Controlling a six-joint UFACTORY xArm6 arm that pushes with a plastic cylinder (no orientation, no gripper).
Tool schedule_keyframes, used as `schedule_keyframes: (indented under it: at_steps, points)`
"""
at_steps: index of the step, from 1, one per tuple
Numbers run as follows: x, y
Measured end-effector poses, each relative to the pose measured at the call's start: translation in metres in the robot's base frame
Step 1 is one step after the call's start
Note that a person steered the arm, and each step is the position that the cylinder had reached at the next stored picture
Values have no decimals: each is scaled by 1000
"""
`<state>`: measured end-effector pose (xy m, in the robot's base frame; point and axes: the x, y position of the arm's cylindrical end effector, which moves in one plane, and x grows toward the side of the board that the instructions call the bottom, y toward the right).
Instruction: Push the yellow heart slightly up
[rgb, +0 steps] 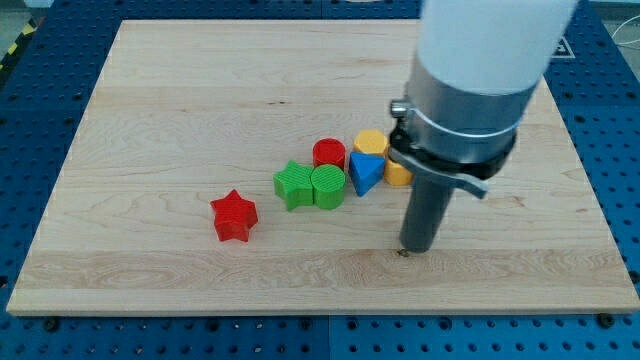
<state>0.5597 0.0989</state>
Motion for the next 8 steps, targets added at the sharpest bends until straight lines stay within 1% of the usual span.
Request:
schedule_keyframes:
  at_steps: [1, 3, 8]
  points:
    - [-12, 1]
    - [-22, -5]
    - [-118, -10]
